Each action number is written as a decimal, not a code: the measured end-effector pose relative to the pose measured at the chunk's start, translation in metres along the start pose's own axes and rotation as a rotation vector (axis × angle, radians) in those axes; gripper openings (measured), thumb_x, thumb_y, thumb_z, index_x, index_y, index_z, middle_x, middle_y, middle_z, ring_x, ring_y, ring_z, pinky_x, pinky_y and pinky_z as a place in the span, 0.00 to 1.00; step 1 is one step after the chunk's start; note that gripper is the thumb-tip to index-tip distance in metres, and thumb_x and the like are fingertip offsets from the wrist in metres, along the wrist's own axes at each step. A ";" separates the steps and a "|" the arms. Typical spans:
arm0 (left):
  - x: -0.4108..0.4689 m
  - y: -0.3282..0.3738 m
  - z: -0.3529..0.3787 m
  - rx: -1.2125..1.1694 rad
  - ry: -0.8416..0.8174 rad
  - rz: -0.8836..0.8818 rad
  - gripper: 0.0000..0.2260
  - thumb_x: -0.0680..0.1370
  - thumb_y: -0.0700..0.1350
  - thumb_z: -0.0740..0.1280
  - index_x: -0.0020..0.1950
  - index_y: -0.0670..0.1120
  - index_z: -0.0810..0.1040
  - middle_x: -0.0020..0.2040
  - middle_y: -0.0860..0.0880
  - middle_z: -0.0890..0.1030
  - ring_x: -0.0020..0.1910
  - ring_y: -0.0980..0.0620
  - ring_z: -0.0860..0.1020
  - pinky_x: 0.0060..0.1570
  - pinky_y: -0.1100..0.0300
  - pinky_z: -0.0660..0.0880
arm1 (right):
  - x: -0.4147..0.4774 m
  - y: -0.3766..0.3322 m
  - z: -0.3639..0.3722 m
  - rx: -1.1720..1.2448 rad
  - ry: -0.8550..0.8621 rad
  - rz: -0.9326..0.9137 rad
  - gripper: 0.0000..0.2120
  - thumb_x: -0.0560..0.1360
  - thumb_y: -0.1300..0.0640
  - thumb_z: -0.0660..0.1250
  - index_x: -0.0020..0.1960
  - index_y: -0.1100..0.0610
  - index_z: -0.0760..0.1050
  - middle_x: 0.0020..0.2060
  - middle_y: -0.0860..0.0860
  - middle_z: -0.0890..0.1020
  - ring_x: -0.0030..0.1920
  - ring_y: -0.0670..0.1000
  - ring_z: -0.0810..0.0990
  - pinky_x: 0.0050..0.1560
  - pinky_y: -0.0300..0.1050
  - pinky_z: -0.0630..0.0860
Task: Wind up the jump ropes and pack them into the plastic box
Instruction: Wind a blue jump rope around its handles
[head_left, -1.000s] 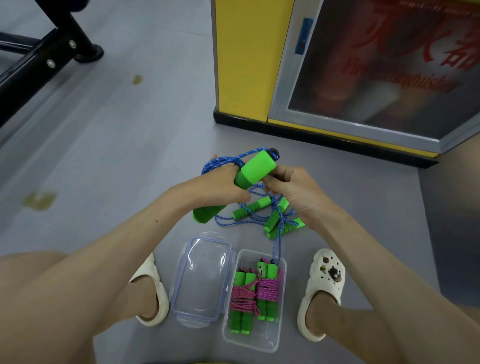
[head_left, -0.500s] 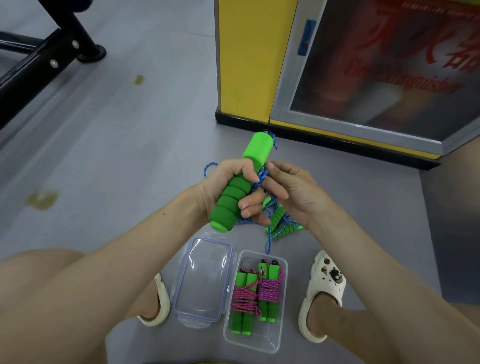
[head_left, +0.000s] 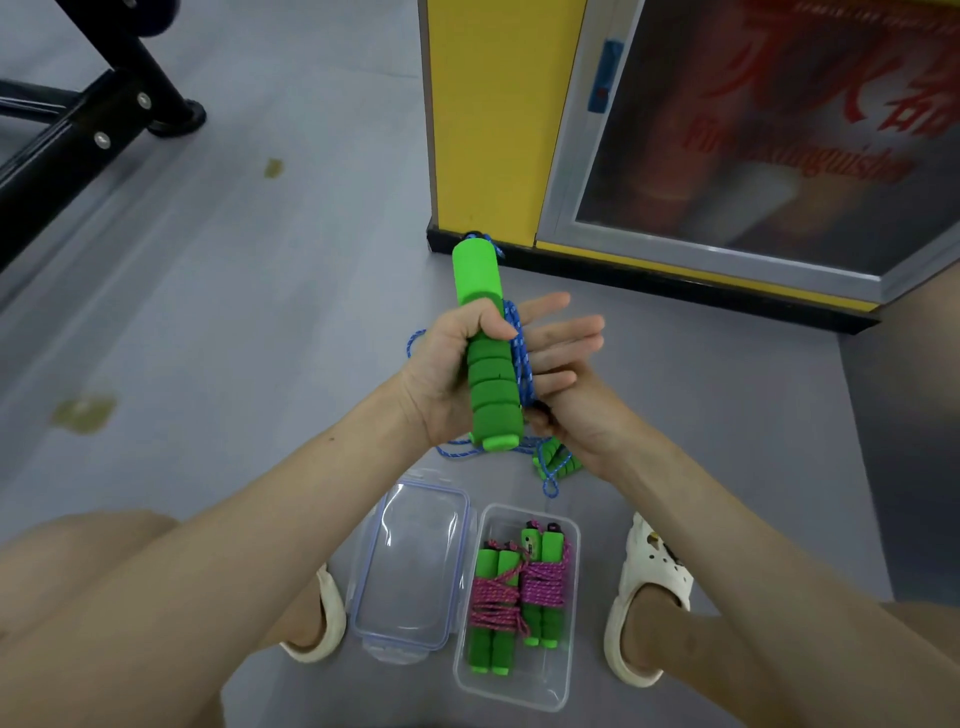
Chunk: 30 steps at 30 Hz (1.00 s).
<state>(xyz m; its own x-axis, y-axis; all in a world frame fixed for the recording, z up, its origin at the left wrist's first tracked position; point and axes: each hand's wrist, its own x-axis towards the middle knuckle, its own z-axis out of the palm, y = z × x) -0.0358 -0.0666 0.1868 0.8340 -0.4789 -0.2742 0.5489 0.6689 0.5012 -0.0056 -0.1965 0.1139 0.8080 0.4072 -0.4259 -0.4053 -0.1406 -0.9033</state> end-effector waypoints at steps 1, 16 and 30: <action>0.001 0.000 -0.001 0.007 0.038 0.022 0.31 0.67 0.37 0.55 0.71 0.39 0.66 0.63 0.37 0.77 0.62 0.41 0.77 0.59 0.50 0.75 | 0.000 0.001 0.000 -0.065 0.001 0.031 0.12 0.78 0.67 0.55 0.55 0.76 0.68 0.24 0.46 0.69 0.22 0.43 0.64 0.23 0.36 0.60; 0.006 0.002 0.002 1.263 0.497 -0.056 0.11 0.67 0.38 0.67 0.45 0.47 0.70 0.40 0.50 0.73 0.43 0.54 0.71 0.48 0.59 0.71 | -0.032 -0.030 -0.007 -0.365 -0.013 -0.086 0.04 0.74 0.58 0.69 0.41 0.51 0.81 0.31 0.51 0.81 0.34 0.49 0.76 0.43 0.44 0.72; 0.001 0.014 -0.004 0.987 0.347 -0.339 0.10 0.72 0.38 0.60 0.44 0.36 0.80 0.22 0.43 0.69 0.19 0.47 0.68 0.40 0.53 0.75 | -0.032 -0.046 -0.014 -0.432 0.135 -0.297 0.05 0.74 0.63 0.68 0.50 0.59 0.80 0.42 0.51 0.82 0.42 0.46 0.78 0.44 0.31 0.72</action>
<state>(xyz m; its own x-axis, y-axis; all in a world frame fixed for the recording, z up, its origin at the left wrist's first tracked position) -0.0270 -0.0561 0.1902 0.7037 -0.2629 -0.6601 0.5948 -0.2902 0.7496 -0.0069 -0.2155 0.1687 0.9202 0.3704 -0.1265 0.0383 -0.4068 -0.9127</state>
